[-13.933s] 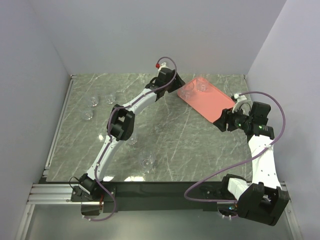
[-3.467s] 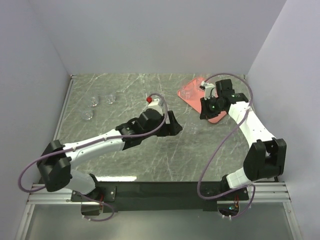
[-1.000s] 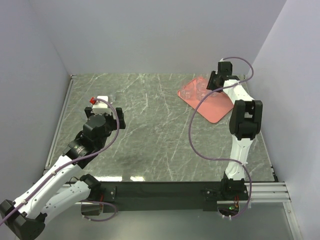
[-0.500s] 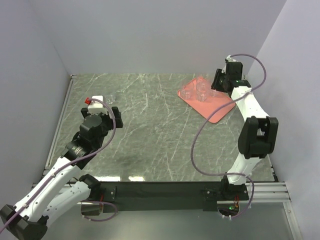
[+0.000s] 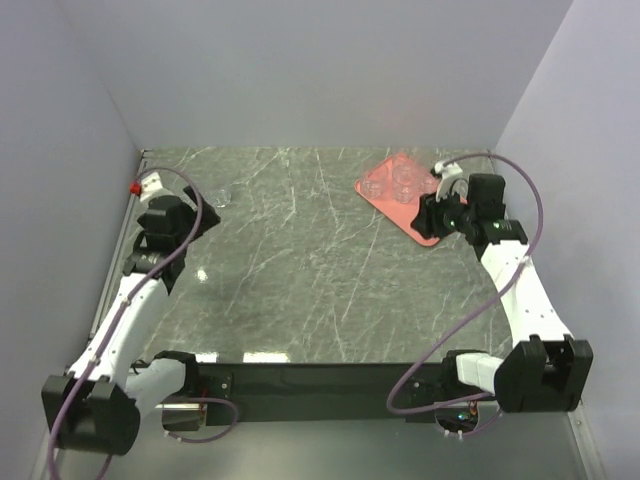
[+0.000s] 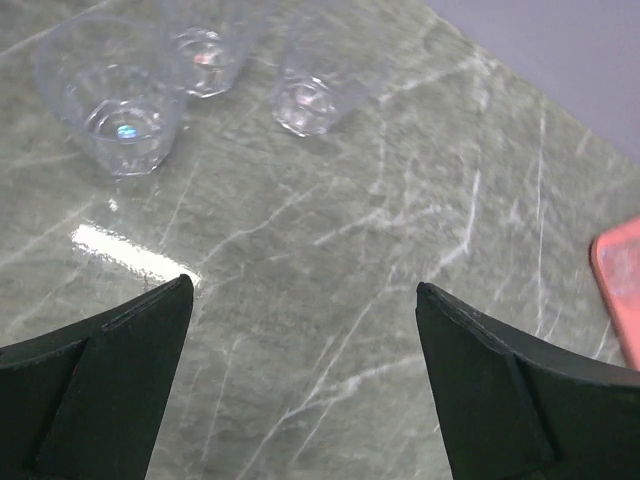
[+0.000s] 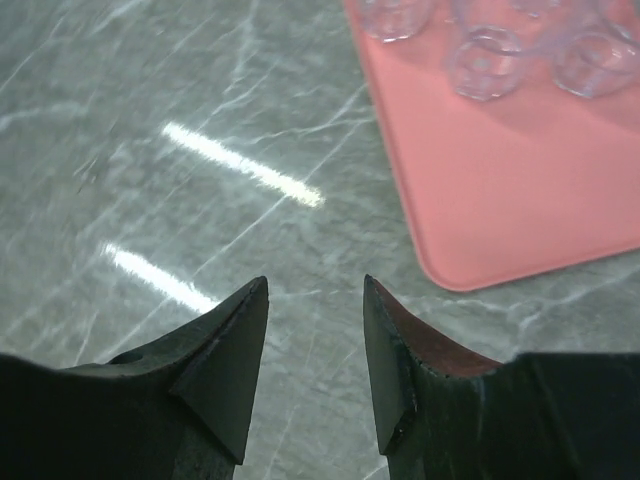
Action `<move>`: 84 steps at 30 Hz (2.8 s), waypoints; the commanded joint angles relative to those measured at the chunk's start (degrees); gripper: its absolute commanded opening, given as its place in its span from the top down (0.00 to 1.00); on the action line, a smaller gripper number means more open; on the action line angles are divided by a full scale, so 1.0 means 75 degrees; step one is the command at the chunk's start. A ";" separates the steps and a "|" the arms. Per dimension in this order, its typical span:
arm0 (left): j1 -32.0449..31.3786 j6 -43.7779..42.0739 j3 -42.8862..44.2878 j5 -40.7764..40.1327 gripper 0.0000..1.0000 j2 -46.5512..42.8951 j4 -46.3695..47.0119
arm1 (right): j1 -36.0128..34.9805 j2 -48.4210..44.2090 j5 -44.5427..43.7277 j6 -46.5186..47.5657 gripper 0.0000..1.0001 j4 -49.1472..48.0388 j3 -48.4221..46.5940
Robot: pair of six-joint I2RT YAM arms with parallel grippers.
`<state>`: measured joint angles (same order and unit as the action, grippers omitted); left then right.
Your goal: Place the glasses into the tray
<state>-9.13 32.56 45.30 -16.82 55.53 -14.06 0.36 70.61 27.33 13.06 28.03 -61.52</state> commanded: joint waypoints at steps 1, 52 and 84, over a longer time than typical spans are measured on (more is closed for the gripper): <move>0.0723 0.1281 0.0662 0.0812 0.01 0.0515 -0.0081 | -0.0013 -0.0588 0.1018 0.0918 0.49 0.0165 0.0642; 0.3432 0.3277 0.4203 0.0661 0.53 0.6132 -0.2625 | 0.0749 -0.0930 0.2262 0.1177 0.49 0.0868 0.1042; -0.0395 0.2373 -0.0005 0.4259 1.00 0.2194 0.1148 | -0.0210 -0.0462 0.2462 0.2384 0.49 0.2579 0.0105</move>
<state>-6.28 48.90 45.63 12.67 73.97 -13.04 1.76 67.11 47.09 29.10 44.21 -56.66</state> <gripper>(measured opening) 0.100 0.511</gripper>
